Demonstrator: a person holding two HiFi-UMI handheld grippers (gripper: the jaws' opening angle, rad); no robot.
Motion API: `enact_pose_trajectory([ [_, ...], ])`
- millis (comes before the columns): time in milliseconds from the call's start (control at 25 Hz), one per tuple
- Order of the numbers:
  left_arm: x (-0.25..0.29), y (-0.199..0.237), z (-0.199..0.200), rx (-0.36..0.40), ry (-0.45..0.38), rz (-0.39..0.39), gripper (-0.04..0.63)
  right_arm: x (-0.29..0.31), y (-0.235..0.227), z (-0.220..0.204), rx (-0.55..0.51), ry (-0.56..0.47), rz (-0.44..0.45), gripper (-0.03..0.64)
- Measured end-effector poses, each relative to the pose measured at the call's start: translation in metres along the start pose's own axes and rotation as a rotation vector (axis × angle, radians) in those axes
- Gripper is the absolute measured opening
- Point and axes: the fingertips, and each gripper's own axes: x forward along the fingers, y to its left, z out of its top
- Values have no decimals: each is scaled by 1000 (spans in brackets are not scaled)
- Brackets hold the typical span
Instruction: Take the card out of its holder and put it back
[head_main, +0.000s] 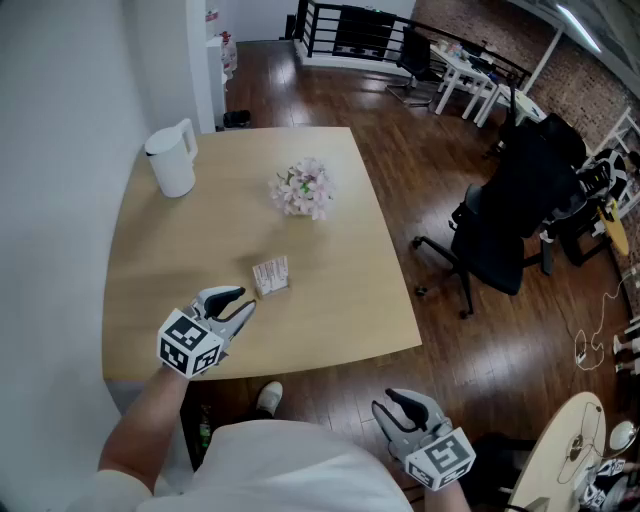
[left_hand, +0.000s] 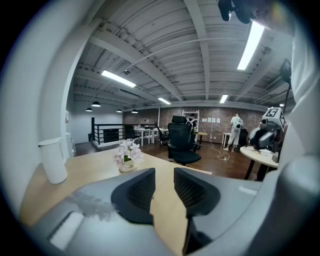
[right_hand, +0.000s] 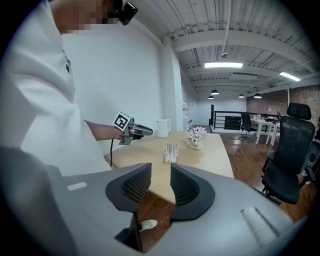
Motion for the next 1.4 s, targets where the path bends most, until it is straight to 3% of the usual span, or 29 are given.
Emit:
enact_pose_trajectory([
  [280, 78, 72, -15, 41, 96, -102, 147, 28, -13, 19, 53, 6, -114, 126],
  [520, 125, 85, -50, 42, 201, -184, 142, 29, -7, 17, 124, 25, -214, 124],
  [680, 140, 87, -68, 44, 242, -212, 102, 28, -3, 11, 161, 43, -259, 124],
  [880, 147, 85, -76, 39, 245, -250, 33, 26, 1, 6, 189, 51, -300, 126],
  [1080, 145, 82, -74, 18, 238, -295, 19, 26, 5, 4, 196, 54, -315, 126],
  [1400, 134, 79, -53, 49, 205, -306, 16, 22, 9, -1, 196, 50, -321, 124],
])
